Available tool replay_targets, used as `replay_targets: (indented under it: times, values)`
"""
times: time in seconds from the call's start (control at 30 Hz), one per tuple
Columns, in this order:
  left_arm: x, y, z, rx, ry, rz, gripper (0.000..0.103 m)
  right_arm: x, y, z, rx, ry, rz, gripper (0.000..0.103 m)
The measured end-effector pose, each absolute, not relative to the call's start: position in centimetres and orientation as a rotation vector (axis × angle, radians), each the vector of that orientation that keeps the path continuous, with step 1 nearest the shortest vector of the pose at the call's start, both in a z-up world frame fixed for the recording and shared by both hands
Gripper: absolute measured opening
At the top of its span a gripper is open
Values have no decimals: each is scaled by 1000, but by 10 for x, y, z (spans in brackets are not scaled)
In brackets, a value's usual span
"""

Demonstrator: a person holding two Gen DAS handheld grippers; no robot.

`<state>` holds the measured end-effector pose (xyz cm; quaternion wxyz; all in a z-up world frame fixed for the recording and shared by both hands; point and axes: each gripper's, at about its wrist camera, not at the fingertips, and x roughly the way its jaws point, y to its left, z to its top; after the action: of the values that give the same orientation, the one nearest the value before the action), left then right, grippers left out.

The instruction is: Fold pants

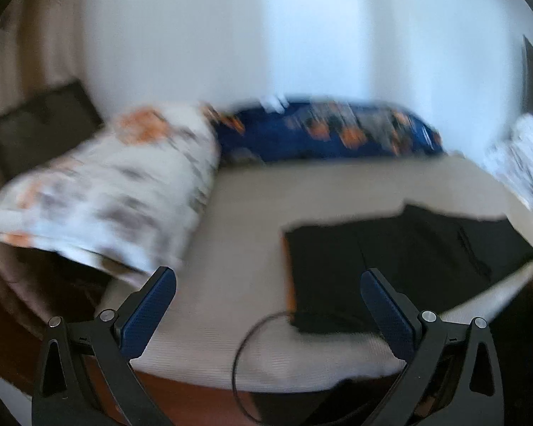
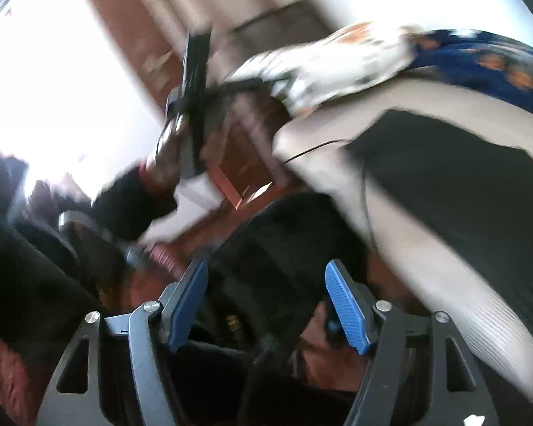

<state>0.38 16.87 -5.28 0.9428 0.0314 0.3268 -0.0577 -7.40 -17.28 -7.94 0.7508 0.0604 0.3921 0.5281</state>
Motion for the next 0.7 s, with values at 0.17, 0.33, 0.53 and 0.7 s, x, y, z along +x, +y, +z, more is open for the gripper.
replay_targets:
  times: [0.17,0.33,0.53,0.7]
  values:
    - [53,161,-90,23,811,-193,102,-75,-214,-88,259,815,1064,67]
    - [95,181,-120,-140,938,-224,98,-71,-241,-98,339,801,997,67]
    - [148,189,-166,-244,1174,-292,73,-55,-246,-107,413,797,978,67]
    - [156,166,-174,-305,1249,-571,66,-51,-238,-115,421,817,970,67]
